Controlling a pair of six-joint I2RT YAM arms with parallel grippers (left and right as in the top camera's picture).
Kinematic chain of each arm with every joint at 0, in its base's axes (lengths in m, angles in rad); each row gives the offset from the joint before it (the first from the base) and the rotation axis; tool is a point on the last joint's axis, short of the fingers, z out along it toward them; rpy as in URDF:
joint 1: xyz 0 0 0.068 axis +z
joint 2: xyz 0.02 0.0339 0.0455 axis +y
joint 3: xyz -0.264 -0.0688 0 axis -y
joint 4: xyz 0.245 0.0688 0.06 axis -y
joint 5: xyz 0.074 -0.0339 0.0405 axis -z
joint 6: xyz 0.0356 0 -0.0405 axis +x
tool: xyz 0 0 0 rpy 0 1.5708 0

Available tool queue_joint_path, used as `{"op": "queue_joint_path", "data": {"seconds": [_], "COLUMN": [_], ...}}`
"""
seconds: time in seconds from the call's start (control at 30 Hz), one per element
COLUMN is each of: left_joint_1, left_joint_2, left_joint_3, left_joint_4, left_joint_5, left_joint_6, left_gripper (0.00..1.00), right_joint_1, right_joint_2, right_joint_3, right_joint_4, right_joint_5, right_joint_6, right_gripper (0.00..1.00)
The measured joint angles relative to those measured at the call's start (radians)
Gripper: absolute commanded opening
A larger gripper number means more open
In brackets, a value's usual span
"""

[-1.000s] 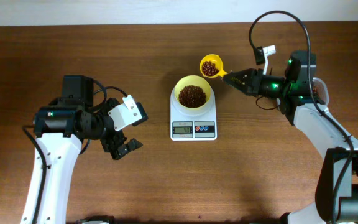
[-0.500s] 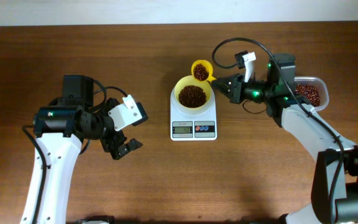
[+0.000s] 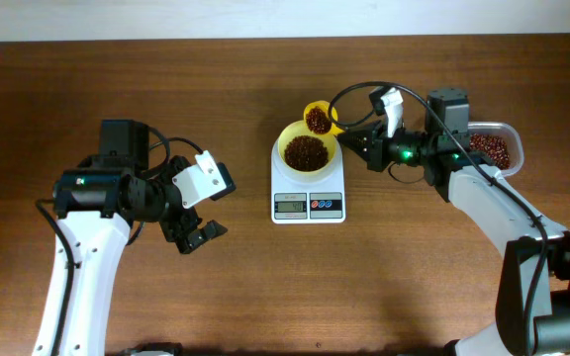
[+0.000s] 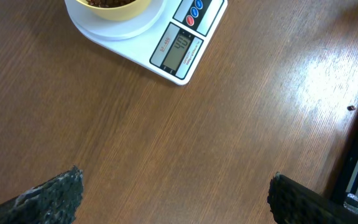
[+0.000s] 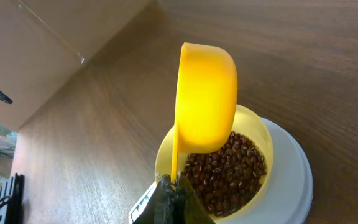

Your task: Scoop item into bowl and weigh 50g on scale

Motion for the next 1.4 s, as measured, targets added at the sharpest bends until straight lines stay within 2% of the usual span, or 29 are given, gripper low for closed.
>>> {"op": "queue_joint_path", "data": {"seconds": [0.17,0.3,0.67,0.83,1.4], "left_joint_1": [0.000,0.000,0.000,0.000,0.000], "left_joint_2": [0.000,0.000,0.000,0.000,0.000], "left_joint_3": [0.000,0.000,0.000,0.000,0.000], "left_joint_4": [0.000,0.000,0.000,0.000,0.000], "left_joint_5": [0.000,0.000,0.000,0.000,0.000], "left_joint_6": [0.000,0.000,0.000,0.000,0.000], "left_gripper": [0.99,0.99,0.99,0.99,0.99], "right_joint_1": [0.000,0.000,0.000,0.000,0.008], "right_joint_2": [0.000,0.000,-0.005,-0.007,-0.016], "right_joint_3": [0.000,0.000,0.001,0.001,0.001], "right_joint_4": [-0.026,0.032,-0.053,0.000,-0.063], "right_joint_5": [0.047,0.021,0.066,0.024,0.101], "right_joint_6": [-0.007,-0.019,-0.053,-0.052,-0.052], "right_gripper": [0.04,0.04,0.04,0.04,0.04]}}
